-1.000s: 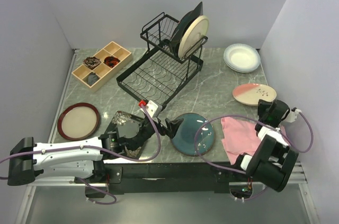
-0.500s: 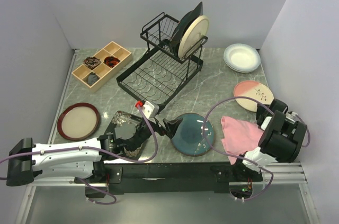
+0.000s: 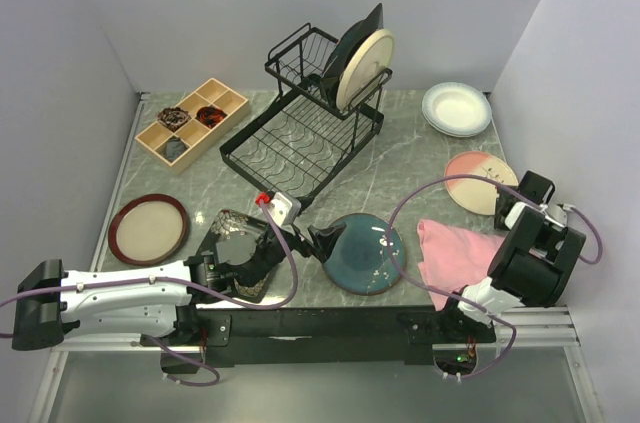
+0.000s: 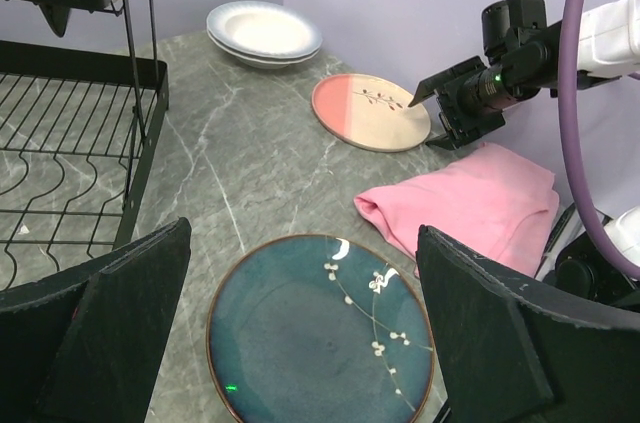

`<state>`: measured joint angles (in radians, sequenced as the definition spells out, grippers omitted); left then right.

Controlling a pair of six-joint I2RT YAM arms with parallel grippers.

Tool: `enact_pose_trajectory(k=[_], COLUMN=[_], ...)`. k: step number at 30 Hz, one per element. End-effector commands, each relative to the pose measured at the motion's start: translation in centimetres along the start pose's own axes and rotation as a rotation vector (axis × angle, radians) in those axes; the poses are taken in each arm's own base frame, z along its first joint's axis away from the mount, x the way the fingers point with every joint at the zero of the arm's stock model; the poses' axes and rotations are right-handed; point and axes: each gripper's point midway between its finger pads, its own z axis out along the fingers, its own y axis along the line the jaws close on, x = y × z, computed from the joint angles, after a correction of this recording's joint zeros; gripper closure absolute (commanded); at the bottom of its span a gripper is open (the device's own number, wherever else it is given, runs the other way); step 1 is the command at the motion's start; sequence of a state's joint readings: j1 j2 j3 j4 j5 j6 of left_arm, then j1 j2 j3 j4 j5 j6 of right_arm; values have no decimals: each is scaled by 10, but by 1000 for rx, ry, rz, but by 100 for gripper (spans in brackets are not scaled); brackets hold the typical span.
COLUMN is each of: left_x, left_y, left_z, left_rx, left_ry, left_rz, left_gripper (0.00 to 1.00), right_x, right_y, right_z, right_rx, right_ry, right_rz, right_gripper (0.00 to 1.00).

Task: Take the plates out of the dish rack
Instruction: Place the plate at the center of the board.

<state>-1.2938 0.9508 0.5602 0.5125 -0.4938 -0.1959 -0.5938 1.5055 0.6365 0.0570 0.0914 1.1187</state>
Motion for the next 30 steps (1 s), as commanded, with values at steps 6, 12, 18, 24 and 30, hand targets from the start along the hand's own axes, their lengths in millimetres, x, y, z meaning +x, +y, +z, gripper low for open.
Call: enact_pose_trajectory(k=[6,12,18,24,30], left_x=[-13,-16,-25,-40,-47], left_y=[-3,-2,9,7,-12], left_z=[-2,-4,-5,-13,-3], left_rx=[1,-2,-68,-31,38], left_ry=[-48,-58,-95,-155,-90], left_rz=[-10,-18,-67,-86,-20], left_gripper=[0,1,0,1,1], right_x=[-6,-27,11,78,132], right_y=[-18,9,81,144,135], right_z=[-11,-47,-94,-207,-304], right_rx=[132,66,-255,-732,-1016], right_ry=[-6,-91,34,198,347], right_rz=[-36,-90,-299,-559,-747], right_gripper=[25,23,23,16,0])
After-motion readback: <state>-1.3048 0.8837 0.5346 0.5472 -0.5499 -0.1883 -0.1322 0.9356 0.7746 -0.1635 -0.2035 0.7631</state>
